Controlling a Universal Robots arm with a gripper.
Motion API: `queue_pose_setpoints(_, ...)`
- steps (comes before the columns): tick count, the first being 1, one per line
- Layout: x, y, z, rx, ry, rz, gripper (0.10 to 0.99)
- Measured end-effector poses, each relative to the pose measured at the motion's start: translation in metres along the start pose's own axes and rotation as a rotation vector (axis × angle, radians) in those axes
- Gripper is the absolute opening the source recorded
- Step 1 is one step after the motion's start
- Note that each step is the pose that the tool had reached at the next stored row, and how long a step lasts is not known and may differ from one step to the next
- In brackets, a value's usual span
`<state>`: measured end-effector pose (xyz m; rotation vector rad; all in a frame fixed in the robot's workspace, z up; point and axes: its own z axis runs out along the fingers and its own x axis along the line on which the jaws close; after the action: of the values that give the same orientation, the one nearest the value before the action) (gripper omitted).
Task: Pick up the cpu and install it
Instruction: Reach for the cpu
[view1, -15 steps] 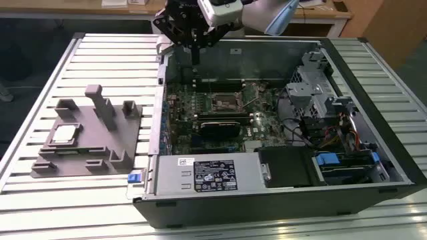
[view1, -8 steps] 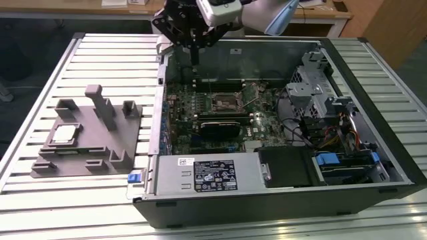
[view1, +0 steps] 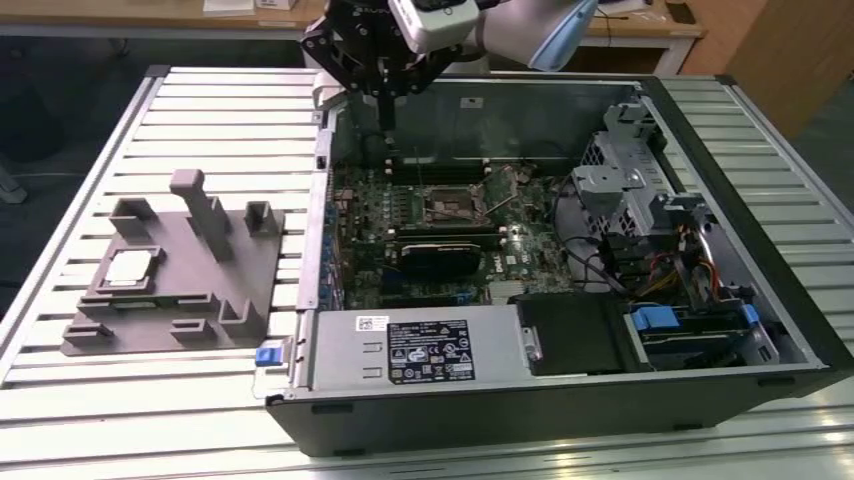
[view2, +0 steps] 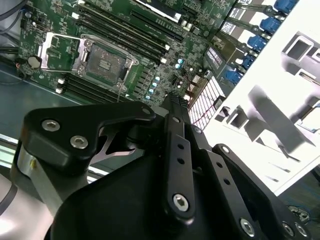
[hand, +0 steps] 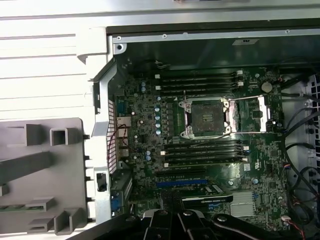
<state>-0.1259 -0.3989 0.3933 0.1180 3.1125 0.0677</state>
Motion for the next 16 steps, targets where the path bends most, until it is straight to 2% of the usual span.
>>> queue_pose_setpoints(16, 0.0047, -0.0004, 0.0000, 0.000, 0.0000, 0.000, 0.106)
